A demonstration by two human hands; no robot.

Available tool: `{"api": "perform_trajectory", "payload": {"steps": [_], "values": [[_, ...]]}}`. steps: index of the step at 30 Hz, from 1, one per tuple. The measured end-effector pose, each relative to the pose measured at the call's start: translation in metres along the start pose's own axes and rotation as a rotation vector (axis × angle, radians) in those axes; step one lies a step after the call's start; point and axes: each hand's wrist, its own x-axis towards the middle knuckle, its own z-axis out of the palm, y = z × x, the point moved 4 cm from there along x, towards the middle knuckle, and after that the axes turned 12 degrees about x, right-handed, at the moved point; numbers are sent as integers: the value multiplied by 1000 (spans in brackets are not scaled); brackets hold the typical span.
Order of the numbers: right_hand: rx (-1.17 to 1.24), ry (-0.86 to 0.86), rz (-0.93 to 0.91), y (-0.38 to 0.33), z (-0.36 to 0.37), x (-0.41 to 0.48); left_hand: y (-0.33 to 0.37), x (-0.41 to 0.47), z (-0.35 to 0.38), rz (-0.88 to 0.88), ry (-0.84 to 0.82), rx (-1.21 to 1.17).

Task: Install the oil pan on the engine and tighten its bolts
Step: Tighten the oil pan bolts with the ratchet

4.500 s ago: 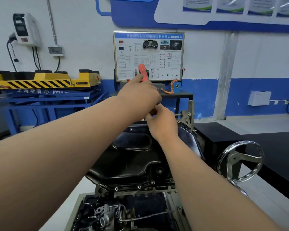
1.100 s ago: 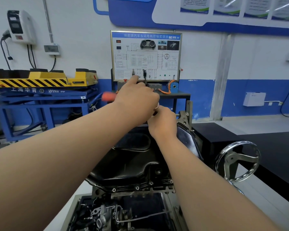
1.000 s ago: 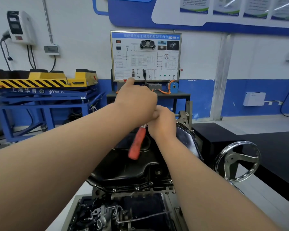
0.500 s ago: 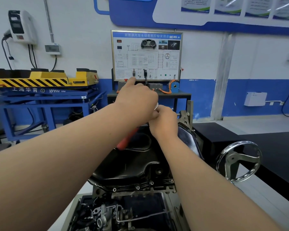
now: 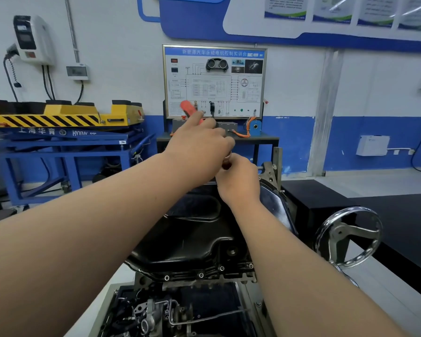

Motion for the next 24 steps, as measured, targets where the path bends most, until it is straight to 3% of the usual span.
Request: {"api": "perform_trajectory", "payload": {"steps": [7, 13, 17, 21, 24], "values": [[-68, -16, 51, 1, 1, 2, -2, 3, 1, -143, -221, -35], [-52, -70, -70, -4, 4, -2, -2, 3, -3, 33, -66, 18], [-34, -44, -42, -2, 2, -2, 1, 0, -2, 81, 17, 68], [-5, 5, -21, -3, 1, -2, 1, 0, -3, 8, 4, 46], [-49, -3, 0, -1, 1, 0, -5, 2, -2, -83, -110, -7]]}}
